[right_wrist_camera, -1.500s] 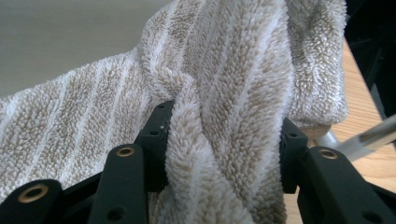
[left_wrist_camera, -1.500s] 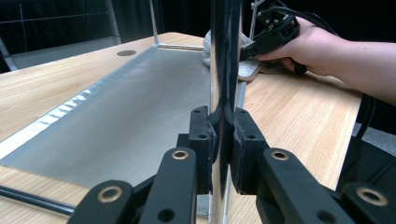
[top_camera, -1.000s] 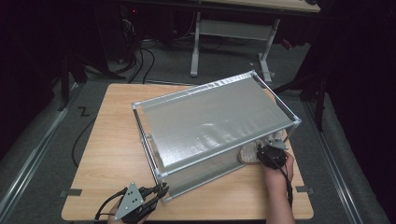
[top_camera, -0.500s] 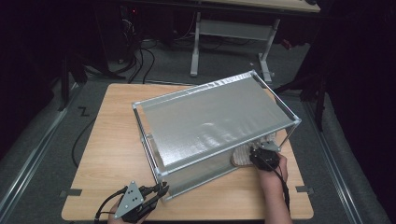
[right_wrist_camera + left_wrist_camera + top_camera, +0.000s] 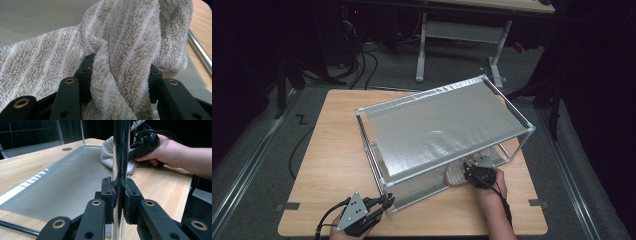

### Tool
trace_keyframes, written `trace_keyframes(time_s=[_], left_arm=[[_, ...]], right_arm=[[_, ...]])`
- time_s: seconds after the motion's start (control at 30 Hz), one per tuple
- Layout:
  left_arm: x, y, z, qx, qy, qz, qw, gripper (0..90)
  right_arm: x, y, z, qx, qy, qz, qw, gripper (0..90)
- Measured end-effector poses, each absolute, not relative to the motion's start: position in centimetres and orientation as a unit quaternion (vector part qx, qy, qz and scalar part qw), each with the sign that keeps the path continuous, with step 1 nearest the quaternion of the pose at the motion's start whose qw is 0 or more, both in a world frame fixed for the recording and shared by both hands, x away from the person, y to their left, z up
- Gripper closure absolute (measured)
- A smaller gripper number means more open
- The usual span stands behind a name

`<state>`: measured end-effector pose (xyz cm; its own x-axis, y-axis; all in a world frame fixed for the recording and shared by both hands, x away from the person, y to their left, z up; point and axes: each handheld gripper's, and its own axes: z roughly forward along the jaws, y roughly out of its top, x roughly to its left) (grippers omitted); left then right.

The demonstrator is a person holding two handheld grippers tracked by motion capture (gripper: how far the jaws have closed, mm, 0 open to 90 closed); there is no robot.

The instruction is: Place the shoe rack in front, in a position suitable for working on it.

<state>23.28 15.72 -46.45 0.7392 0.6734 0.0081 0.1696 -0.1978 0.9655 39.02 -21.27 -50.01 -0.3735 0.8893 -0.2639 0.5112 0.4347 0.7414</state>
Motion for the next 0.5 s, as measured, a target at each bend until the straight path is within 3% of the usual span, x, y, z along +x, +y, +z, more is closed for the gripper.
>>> trace_keyframes(time_s=[0.17,0.23,0.3,0.33,0.47,0.5], left_arm=[[23.4,15.6,-46.5,0.741,0.284,0.221,0.567,80.2],[23.4,15.6,-46.5,0.741,0.283,0.222,0.567,80.2],[23.4,15.6,-46.5,0.741,0.283,0.222,0.567,80.1],[23.4,15.6,-46.5,0.741,0.282,0.222,0.568,80.2],[23.4,15.6,-46.5,0.741,0.282,0.222,0.568,80.1],[23.4,15.6,-46.5,0.741,0.282,0.222,0.568,80.1]], right_arm=[[38.6,-20.1,-49.8,0.434,0.786,0.294,0.327,47.0],[38.5,-20.3,-49.2,0.441,0.777,0.301,0.333,36.4],[38.4,-20.5,-48.9,0.445,0.771,0.307,0.338,33.6],[38.3,-21.1,-48.2,0.46,0.752,0.317,0.35,26.9],[38.0,-21.4,-47.5,0.464,0.737,0.33,0.364,26.4],[37.5,-21.3,-47.2,0.448,0.733,0.353,0.371,33.8]])
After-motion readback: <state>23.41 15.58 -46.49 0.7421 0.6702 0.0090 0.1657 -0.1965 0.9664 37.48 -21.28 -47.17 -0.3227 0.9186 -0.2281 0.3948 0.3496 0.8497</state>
